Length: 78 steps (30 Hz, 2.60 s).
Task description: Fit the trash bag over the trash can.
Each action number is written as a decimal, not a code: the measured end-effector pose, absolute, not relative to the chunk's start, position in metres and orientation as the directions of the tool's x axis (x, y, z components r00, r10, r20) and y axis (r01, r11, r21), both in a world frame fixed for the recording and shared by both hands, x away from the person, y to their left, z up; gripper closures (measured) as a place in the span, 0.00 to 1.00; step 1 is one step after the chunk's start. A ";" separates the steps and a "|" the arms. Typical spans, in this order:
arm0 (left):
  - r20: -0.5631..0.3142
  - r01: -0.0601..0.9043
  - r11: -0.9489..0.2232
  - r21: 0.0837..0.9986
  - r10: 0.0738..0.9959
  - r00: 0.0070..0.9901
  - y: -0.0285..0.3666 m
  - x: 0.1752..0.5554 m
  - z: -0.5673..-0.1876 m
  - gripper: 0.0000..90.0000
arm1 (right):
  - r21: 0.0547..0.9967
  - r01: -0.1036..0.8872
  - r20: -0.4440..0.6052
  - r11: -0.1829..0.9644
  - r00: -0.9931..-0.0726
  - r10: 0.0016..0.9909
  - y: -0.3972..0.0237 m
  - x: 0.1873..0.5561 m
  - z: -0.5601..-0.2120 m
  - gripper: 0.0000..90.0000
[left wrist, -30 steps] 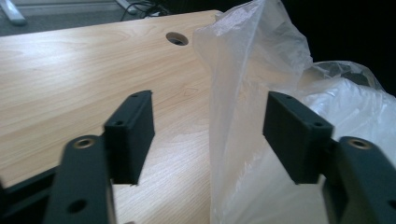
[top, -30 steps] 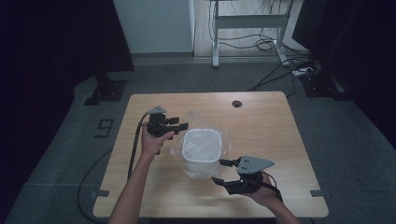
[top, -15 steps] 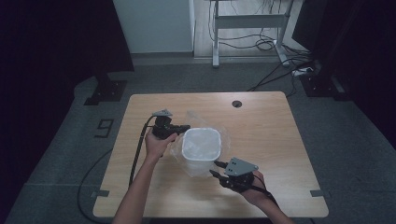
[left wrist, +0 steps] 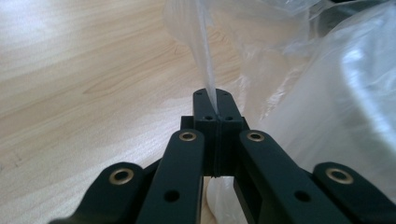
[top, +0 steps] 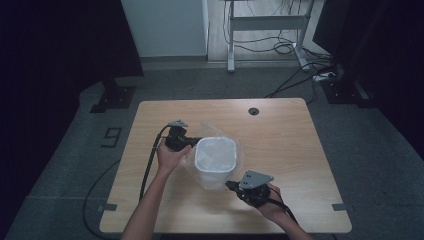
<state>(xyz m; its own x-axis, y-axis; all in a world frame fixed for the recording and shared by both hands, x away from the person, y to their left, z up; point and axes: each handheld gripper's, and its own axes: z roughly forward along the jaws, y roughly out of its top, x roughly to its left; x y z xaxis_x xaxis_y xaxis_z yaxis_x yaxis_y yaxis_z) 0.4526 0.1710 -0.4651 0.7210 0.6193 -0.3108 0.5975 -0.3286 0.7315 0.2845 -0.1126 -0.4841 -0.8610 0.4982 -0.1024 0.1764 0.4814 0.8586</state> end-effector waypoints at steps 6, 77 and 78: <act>-0.294 0.601 -0.349 0.719 0.631 0.718 0.170 0.452 -0.468 1.00 | 0.847 0.194 -0.092 0.496 -0.864 0.495 -0.109 0.288 -0.492 0.97; -0.144 0.419 -0.324 0.848 0.621 0.771 0.220 0.356 -0.420 0.50 | 0.929 0.315 0.050 0.194 -0.626 0.778 -0.168 0.353 -0.445 0.45; -0.141 0.405 -0.329 0.853 0.602 0.786 0.219 0.355 -0.416 0.50 | 0.931 0.311 0.052 0.191 -0.630 0.774 -0.170 0.351 -0.444 0.45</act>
